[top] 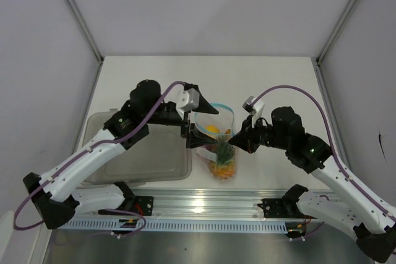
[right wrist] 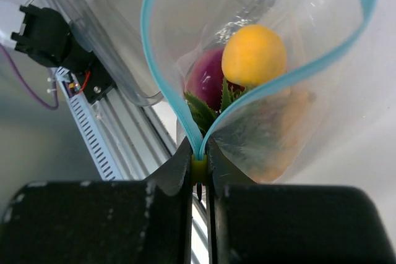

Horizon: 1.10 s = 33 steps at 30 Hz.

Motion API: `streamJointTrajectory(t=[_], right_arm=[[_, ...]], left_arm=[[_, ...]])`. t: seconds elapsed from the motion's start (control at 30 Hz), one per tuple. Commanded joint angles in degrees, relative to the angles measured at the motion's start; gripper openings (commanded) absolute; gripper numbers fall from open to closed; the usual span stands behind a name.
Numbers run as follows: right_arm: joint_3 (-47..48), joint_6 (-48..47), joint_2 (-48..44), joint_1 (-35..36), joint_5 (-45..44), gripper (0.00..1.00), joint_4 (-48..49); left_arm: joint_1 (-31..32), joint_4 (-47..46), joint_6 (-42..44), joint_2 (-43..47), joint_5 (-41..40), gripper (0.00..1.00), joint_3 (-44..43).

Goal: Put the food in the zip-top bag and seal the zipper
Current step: Zip the zipper food storage bag at the center of the board.

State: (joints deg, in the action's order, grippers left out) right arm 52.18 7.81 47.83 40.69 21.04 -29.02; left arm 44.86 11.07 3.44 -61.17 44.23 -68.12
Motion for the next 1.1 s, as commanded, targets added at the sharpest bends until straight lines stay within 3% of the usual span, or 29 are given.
streamJointTrajectory(t=[0.0, 0.13, 0.27, 0.4, 0.5, 0.73, 1.07], right_arm=[[2.7, -1.0, 0.2, 0.3, 4.4, 0.00, -1.0], [2.2, -1.4, 0.9, 0.0, 5.8, 0.00, -0.5], [2.4, -1.8, 0.6, 0.0, 6.6, 0.00, -0.5], [2.6, -2.4, -0.3, -0.2, 6.6, 0.00, -1.6], [2.7, -2.7, -1.2, -0.5, 6.3, 0.00, -2.0], [2.8, -2.7, -2.3, -1.4, 6.4, 0.00, -2.3], [3.6, -3.2, -1.5, -1.6, 8.1, 0.00, -2.4]], left_arm=[[-0.1, 0.7, 9.3, -3.7, 12.8, 0.99, -0.4], [1.5, -2.1, 13.9, -6.3, 11.7, 0.99, 0.0], [1.4, 3.6, 19.4, -13.1, 13.2, 0.99, -4.9], [1.4, 7.9, 21.5, -18.7, 22.4, 0.98, -9.5], [1.4, 11.8, 23.2, -22.7, 24.7, 0.95, -13.7], [1.5, 14.2, 25.4, -24.7, 23.0, 0.88, -11.6], [3.2, 18.2, 28.6, -26.0, 14.1, 0.79, -9.7]])
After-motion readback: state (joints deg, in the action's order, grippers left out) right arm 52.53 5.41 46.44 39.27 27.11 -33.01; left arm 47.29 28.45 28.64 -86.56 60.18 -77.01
